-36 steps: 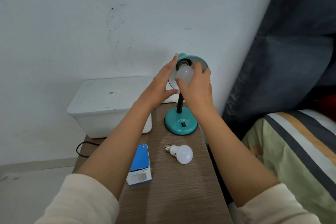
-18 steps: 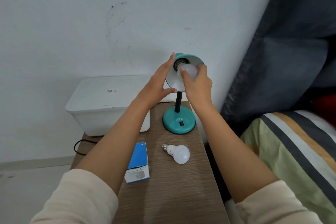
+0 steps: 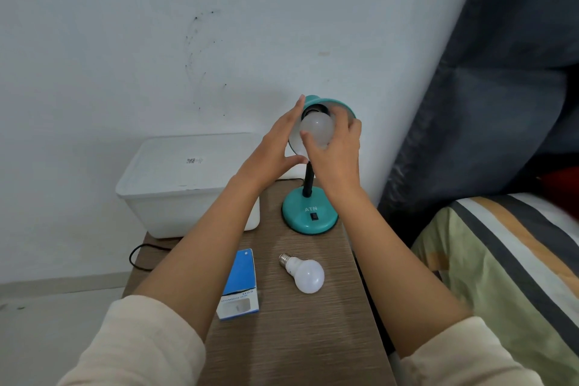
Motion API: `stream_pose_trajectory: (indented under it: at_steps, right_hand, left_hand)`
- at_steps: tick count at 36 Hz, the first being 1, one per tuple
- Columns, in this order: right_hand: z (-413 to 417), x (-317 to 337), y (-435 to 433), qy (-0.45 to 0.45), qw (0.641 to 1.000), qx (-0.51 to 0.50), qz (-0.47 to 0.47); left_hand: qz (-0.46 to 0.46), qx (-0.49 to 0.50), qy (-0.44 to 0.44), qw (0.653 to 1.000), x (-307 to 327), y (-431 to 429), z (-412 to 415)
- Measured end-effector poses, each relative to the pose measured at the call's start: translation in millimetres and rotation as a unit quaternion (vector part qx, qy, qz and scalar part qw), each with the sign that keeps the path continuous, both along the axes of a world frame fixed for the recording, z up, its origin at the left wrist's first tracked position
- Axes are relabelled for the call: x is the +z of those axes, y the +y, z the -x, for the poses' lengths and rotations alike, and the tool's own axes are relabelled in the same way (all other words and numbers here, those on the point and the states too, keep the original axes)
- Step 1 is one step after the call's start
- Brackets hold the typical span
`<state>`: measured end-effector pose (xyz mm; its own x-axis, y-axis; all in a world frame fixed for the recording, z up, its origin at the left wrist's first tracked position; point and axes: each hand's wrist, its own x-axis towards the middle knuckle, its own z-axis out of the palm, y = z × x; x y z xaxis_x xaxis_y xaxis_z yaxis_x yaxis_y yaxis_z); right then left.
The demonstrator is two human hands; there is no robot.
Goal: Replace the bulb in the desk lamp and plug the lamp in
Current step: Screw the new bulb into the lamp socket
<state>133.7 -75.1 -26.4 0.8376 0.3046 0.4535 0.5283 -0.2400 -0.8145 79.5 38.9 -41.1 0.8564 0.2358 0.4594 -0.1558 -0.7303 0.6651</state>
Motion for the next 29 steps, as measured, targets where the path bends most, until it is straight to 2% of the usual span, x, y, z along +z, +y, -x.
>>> stream_pose_trajectory:
  at_steps: [2, 7, 11, 16, 18, 20, 22, 26, 29]
  right_hand:
    - [0.5, -0.5, -1.6, -0.002, 1.000, -0.005, 0.010]
    - [-0.6, 3.5, -5.1, 0.062, 0.998, -0.007, 0.002]
    - [0.1, -0.6, -5.4, 0.025, 0.999, 0.007, 0.033]
    - [-2.2, -0.4, -3.9, 0.056, 0.998, -0.018, 0.029]
    - [0.2, 0.1, -3.3, 0.006, 1.000, -0.010, 0.025]
    - [0.7, -0.5, -3.1, -0.055, 0.997, -0.004, 0.062]
    - [-0.1, 0.4, -3.2, -0.070, 0.993, -0.009, 0.096]
    - [-2.1, 7.2, -1.7, -0.036, 0.996, -0.025, 0.084]
    - [-2.6, 11.1, 0.7, 0.043, 0.997, -0.026, 0.051]
  left_hand:
    - [0.004, 0.002, 0.003, 1.000, -0.2, 0.7, 0.2]
    - [-0.003, 0.001, 0.007, 1.000, 0.0, 0.2, 0.1]
    - [-0.002, 0.003, 0.004, 1.000, -1.0, 0.6, 0.9]
    - [-0.003, 0.005, 0.006, 1.000, 0.0, 0.4, 0.3]
    - [-0.002, 0.005, 0.005, 1.000, -0.7, -0.1, -0.4]
    - [0.001, 0.008, 0.004, 1.000, -1.5, 0.6, -0.4]
    - [0.003, 0.010, 0.006, 1.000, -2.0, 1.6, 0.0]
    - [0.003, 0.003, 0.007, 1.000, -0.9, 1.0, -0.1]
    - [0.007, -0.001, 0.005, 1.000, -1.0, 0.7, -0.6]
